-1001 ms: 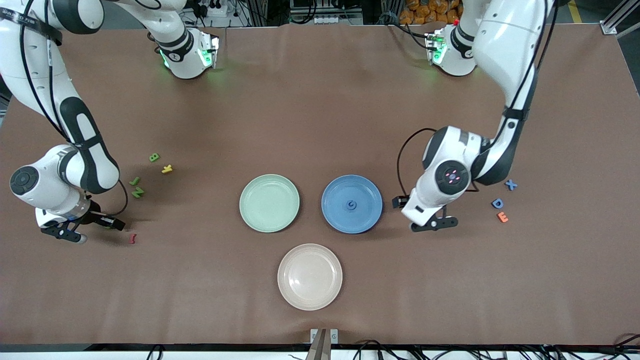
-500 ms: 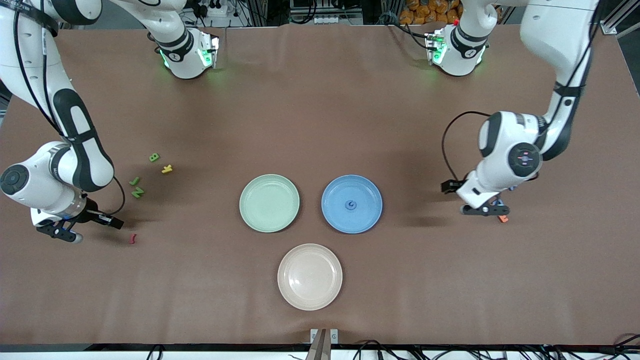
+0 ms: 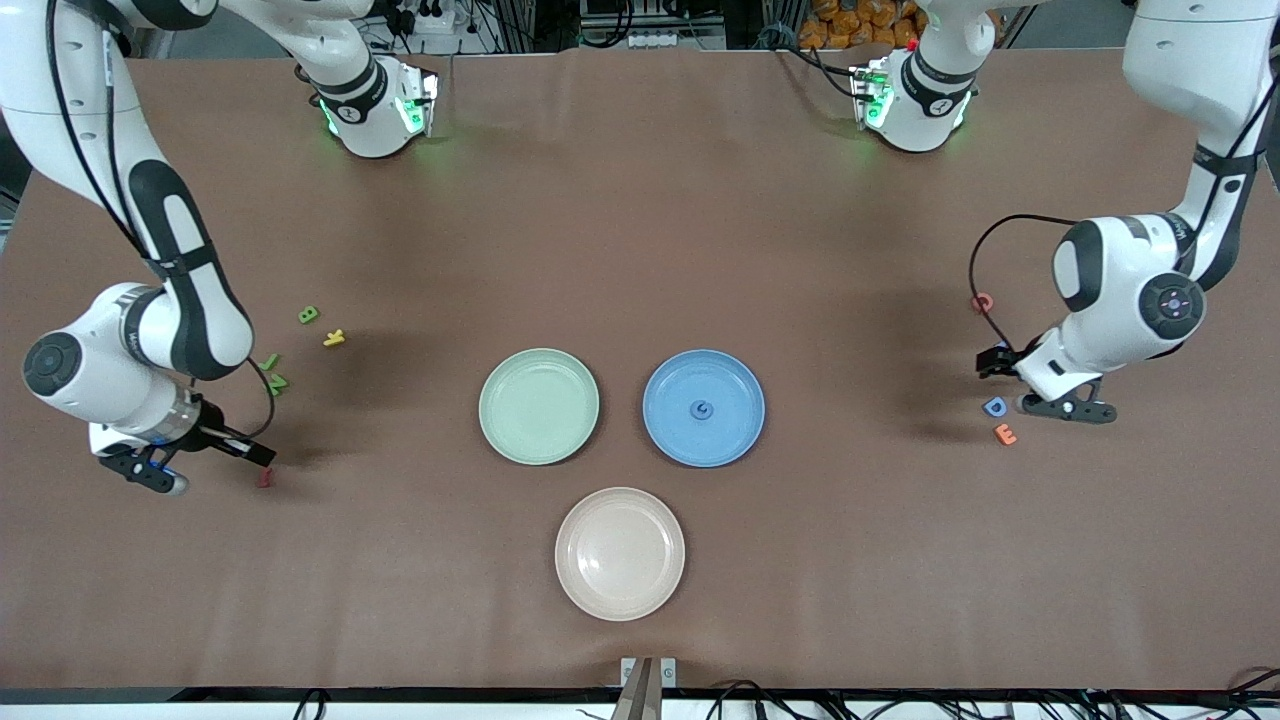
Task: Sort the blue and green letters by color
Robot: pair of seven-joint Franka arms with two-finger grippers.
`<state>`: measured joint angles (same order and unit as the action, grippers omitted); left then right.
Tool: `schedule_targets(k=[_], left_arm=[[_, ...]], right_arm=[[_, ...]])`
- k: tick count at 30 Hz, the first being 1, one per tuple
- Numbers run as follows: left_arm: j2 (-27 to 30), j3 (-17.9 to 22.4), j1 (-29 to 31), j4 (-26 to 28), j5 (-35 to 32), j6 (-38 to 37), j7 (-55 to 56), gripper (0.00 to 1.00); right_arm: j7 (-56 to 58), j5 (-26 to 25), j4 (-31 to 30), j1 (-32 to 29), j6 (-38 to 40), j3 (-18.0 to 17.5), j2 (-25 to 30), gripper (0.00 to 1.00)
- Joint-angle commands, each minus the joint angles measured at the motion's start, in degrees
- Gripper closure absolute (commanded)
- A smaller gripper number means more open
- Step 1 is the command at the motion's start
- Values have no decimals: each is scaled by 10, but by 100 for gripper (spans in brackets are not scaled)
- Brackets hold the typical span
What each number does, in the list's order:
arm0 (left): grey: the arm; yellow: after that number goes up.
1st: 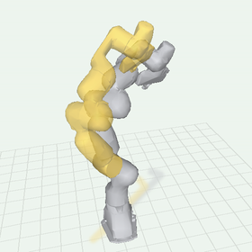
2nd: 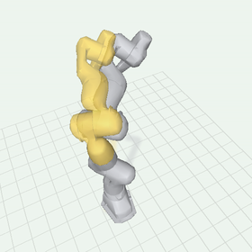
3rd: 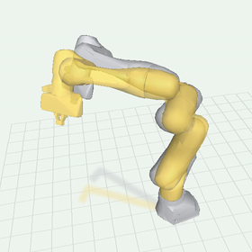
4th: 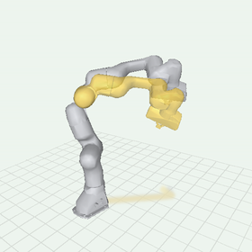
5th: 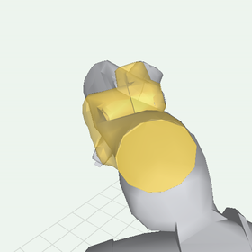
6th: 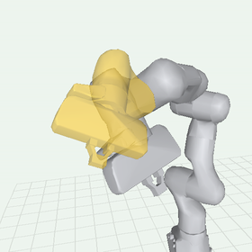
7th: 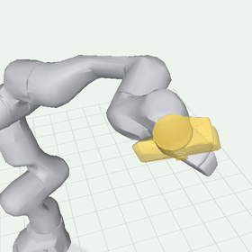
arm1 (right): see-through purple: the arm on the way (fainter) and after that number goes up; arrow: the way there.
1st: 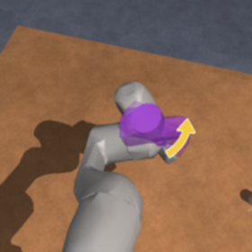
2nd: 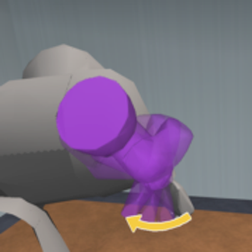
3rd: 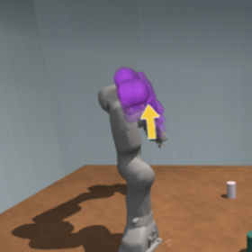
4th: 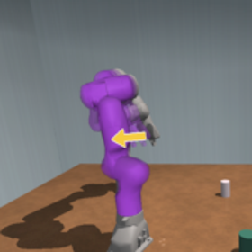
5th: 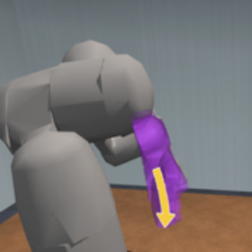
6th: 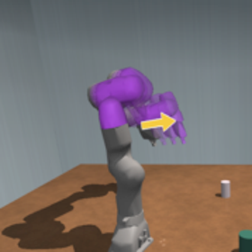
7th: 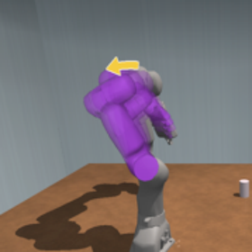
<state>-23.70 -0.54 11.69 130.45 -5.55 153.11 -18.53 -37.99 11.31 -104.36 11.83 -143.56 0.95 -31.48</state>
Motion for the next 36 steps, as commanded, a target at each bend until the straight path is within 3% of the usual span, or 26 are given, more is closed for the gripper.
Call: schedule_targets(k=[1,11,25,36], left_arm=[[-15,-4,7,0,-15,24,8,0],[-16,-4,6,-1,-15,27,9,0],[-12,-5,6,-10,-15,24,8,0],[-9,-6,6,-13,-15,23,12,0]], right_arm=[[-58,13,-6,26,4,-12,25,100],[-155,12,-8,60,-6,-57,19,100],[-198,7,-6,118,-61,-60,-32,100],[-198,6,-7,126,-75,-60,-49,100]])
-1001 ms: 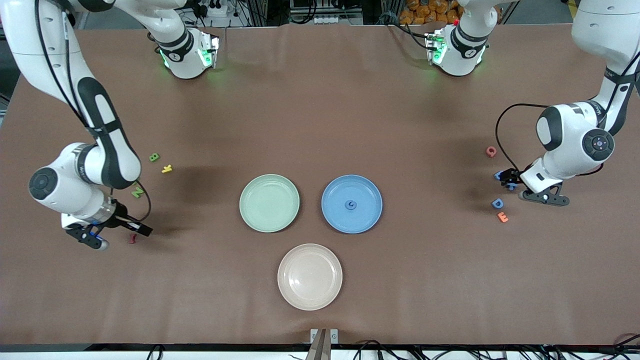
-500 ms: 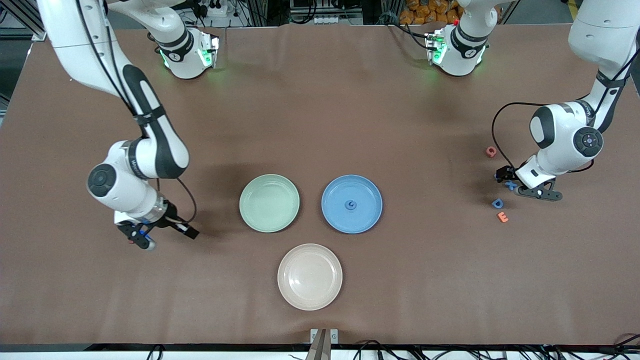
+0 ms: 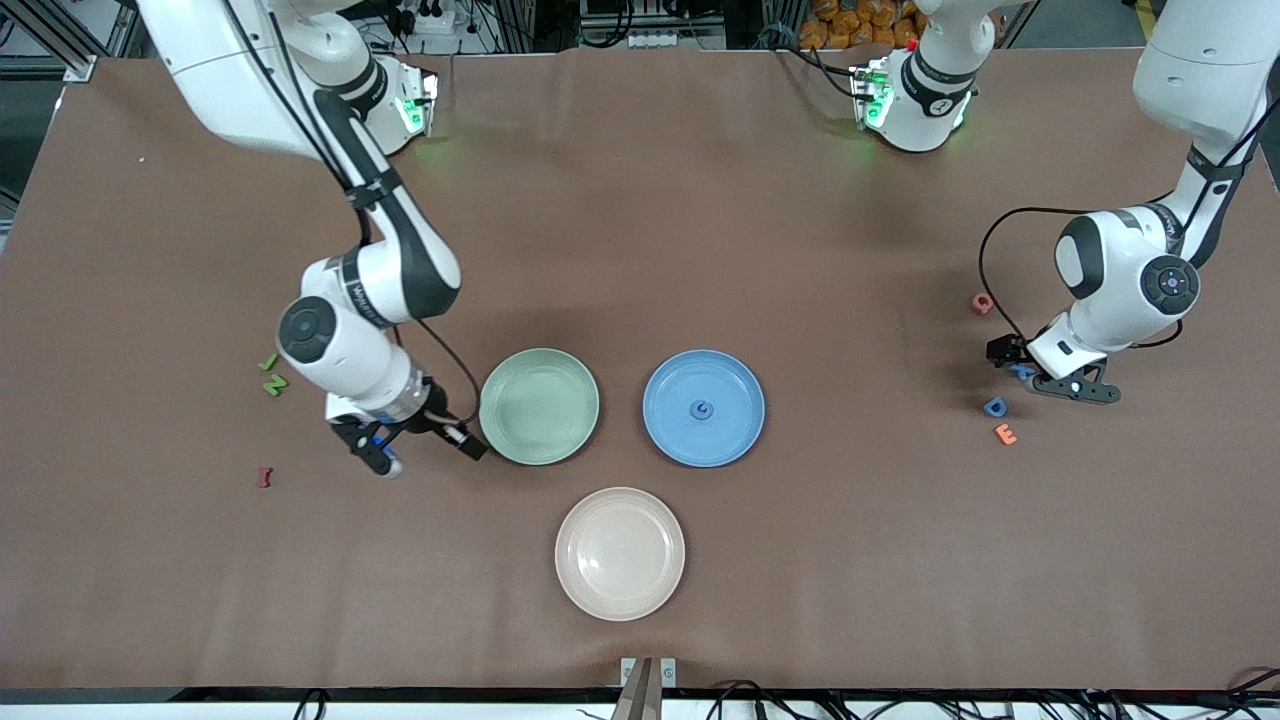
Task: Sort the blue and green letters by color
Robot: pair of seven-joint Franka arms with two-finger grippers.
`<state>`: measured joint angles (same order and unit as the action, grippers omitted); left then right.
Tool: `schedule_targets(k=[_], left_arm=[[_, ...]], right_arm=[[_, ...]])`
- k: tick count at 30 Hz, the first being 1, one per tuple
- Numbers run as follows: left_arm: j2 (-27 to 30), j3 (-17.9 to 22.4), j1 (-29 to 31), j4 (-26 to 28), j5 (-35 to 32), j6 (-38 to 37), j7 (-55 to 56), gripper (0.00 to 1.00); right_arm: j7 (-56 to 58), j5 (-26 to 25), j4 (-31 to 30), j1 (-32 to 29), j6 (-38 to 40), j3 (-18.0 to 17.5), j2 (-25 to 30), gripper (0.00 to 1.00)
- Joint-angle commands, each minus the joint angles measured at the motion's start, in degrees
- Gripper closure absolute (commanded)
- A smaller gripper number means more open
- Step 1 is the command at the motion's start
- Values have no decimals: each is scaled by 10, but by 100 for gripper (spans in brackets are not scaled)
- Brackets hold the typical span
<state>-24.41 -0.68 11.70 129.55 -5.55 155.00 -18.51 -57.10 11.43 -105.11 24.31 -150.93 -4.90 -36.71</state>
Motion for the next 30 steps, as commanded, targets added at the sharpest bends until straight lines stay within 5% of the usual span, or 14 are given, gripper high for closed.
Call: schedule_targets(k=[1,4,8,11,15,23,30], left_arm=[[-3,-5,6,-4,-15,4,12,0],[-4,-5,7,-4,-15,4,12,0],[-6,-5,7,-3,-15,4,12,0],[-8,-4,7,-2,-15,4,12,0],[-11,-4,14,-1,-15,4,12,0],[-12,-4,19,-1,-15,4,12,33],[-12,-4,19,-1,-15,3,14,47]], right_arm=[[-7,5,1,2,-2,-1,4,100],[-8,5,1,1,-2,-1,4,97],[-7,6,1,-2,-1,-1,5,47],[-6,5,1,-3,0,-1,7,0],[1,1,1,-5,5,-1,13,0],[49,-3,1,-39,80,2,66,0],[87,-3,0,-80,186,1,129,0]])
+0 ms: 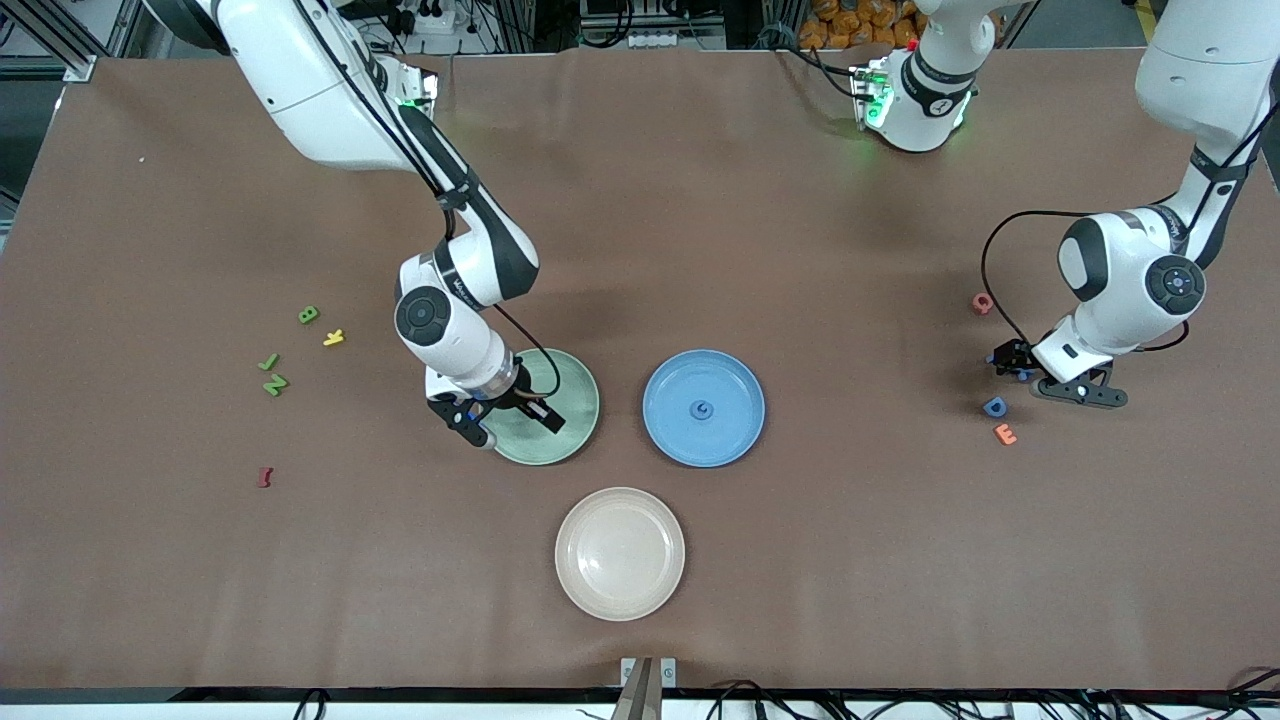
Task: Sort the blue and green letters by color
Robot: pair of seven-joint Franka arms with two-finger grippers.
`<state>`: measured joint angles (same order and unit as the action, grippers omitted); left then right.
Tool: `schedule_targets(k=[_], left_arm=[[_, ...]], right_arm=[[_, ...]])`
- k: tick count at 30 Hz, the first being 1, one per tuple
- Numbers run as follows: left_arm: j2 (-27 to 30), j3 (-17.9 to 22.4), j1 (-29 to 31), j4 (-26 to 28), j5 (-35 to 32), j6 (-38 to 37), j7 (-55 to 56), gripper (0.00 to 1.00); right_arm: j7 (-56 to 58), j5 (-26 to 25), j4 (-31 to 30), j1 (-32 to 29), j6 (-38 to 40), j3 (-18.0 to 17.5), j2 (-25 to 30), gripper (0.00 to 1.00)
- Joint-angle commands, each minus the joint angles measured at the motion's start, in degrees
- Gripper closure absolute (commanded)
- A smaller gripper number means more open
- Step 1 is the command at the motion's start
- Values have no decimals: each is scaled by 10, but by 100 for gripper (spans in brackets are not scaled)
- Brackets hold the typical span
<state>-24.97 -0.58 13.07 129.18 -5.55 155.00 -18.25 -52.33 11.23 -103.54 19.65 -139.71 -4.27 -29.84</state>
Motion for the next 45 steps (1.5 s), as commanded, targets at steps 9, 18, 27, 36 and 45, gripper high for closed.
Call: schedule_targets(k=[9,18,27,36,45], left_arm=[[0,-5,1,1,-16,2,27,56],[23,-9,-7,-14,-15,-36,29,57],[43,-51,-13,-68,-15,-134,92,58],[34,-129,-16,-123,-15,-173,239,57],[12,-155,-96,-156,-9,-174,415,58]], right_arm=[[286,-21,-36,-148,138,2,98,0],[388,-80,-56,-204,136,32,130,0],[509,-92,-97,-223,97,85,133,19],[531,-92,-106,-231,92,98,136,61],[564,-93,-151,-235,0,111,127,67]])
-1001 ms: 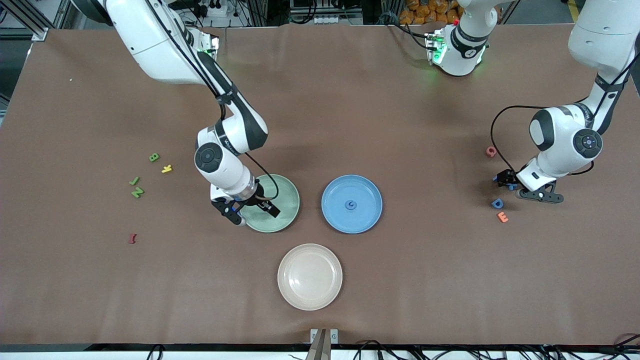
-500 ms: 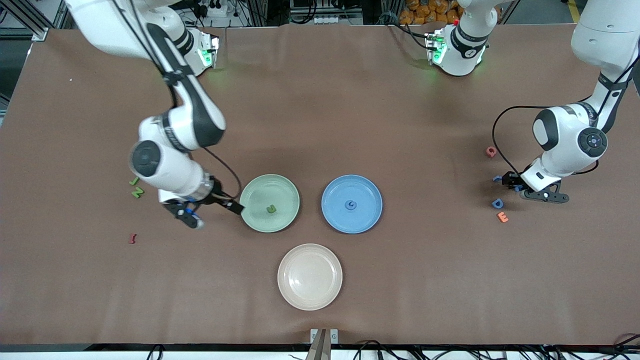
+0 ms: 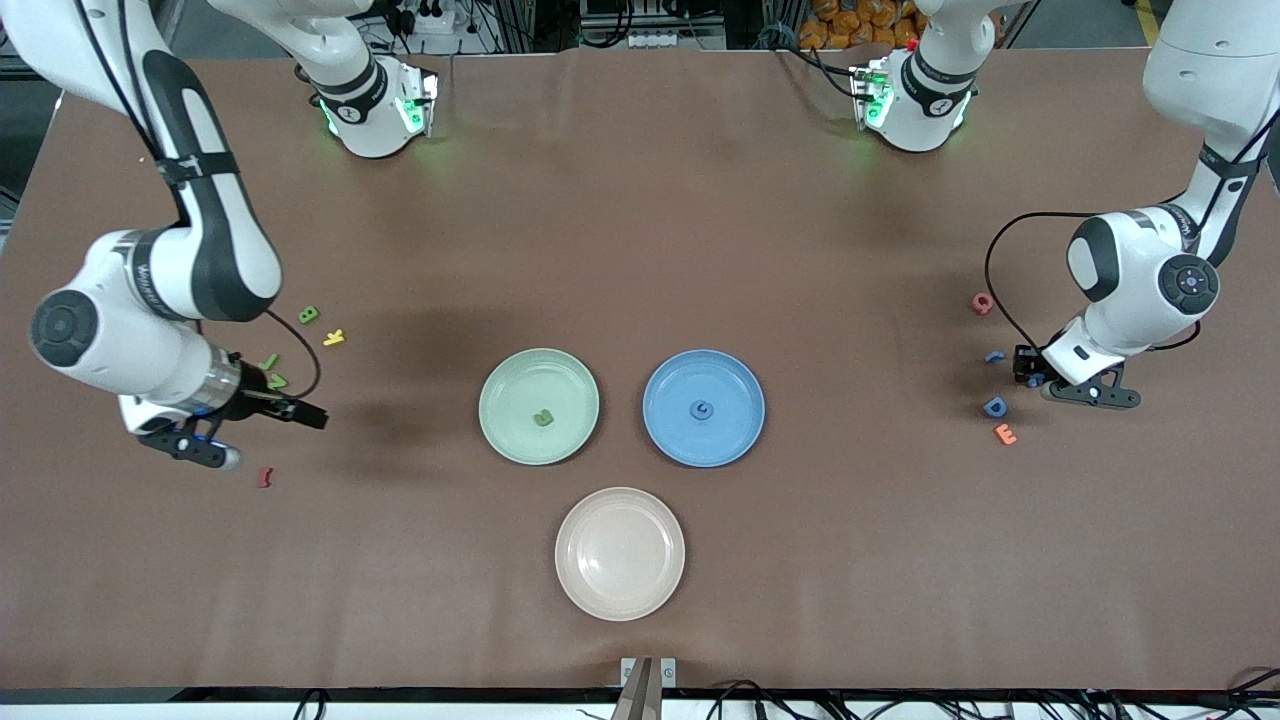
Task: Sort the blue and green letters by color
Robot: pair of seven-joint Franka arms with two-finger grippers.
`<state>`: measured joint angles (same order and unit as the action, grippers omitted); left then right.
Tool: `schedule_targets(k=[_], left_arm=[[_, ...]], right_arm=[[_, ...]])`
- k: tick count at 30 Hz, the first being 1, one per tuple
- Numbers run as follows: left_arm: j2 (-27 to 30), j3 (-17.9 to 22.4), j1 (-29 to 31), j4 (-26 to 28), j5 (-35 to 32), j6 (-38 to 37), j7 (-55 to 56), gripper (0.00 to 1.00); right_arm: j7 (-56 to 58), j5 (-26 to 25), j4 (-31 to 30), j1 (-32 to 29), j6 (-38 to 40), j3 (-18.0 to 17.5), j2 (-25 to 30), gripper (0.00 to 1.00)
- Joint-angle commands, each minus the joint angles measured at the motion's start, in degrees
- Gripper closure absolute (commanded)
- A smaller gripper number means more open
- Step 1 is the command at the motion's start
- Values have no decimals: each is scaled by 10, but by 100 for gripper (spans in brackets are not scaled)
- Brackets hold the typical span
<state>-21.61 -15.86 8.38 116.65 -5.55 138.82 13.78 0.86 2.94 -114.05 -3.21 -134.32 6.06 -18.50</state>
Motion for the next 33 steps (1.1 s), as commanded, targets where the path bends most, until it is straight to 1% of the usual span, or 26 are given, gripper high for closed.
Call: schedule_targets(k=[1,7,15,21,23,29,33], left_arm=[[-26,-2,-61,-37,-9,-12,118,58],[-53,-2,-123,-74,-9,-12,238,57],[-84,-2,-189,-114,-9,-12,354,58],[-118,0,-238,-146,-13,-12,432,57],[-130,4,-255,-152,-17,-12,450,57],[-166,19,-290,-199,-17,-12,494,57],[-175,43,-324,-210,-18,-12,517,57]], right_arm=[[39,-10,-49,-7,-62,11,11,67],[55,-10,-49,-15,-74,18,-2,65],[55,-10,-50,-16,-110,18,-27,64],[55,-9,-73,-18,-167,18,-47,64],[55,-9,-84,-18,-189,18,-54,64],[54,-8,-107,-17,-233,17,-64,64],[53,-7,-121,-17,-250,17,-64,64]])
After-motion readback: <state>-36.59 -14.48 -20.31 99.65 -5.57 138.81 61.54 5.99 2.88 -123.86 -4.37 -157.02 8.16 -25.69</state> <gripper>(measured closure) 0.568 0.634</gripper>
